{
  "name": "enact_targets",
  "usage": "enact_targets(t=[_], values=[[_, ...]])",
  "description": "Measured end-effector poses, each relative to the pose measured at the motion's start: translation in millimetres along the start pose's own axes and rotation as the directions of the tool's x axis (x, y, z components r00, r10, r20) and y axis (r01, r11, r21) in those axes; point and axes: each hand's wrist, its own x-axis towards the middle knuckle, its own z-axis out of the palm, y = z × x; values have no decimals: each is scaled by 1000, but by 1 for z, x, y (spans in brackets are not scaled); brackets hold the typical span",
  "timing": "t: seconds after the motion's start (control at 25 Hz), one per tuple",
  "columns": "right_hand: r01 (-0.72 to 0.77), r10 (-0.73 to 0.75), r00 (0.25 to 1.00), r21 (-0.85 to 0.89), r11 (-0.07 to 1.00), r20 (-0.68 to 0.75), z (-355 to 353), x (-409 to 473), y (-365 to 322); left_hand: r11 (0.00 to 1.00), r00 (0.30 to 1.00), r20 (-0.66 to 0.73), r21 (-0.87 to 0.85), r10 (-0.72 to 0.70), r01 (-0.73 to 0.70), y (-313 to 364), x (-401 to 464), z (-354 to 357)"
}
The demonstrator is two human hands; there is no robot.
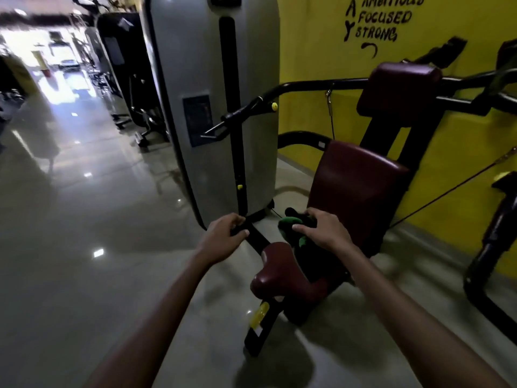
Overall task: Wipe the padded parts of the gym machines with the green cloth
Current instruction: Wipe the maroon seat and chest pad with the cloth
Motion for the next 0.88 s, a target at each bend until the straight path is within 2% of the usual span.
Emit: enact_targets(t=[0.08, 0.28, 0.48, 0.64, 0.8, 0.88], values=[[-72, 72, 997, -32, 997, -13, 14, 31, 11, 1000, 997, 83, 3, -5, 5, -24, 44, 11], [-247, 244, 966, -34, 968, -83, 53, 100, 43, 994, 957, 272, -64, 105, -91, -70, 155, 49], [-457, 461, 882, 60, 887, -97, 116, 145, 66, 979, 824, 531, -75, 200, -190, -130, 248, 99], [-568, 590, 798, 178, 804, -123, 160, 157, 96, 971, 727, 648, -104, 230, -215, -164, 280, 150], [-709, 716, 671, 117, 696, -190, 204, 186, 150, 961, 617, 747, -108, 248, -254, -200, 294, 226], [-731, 736, 641, 119, 672, -219, 229, 200, 170, 953, 581, 772, -107, 258, -282, -217, 296, 259]])
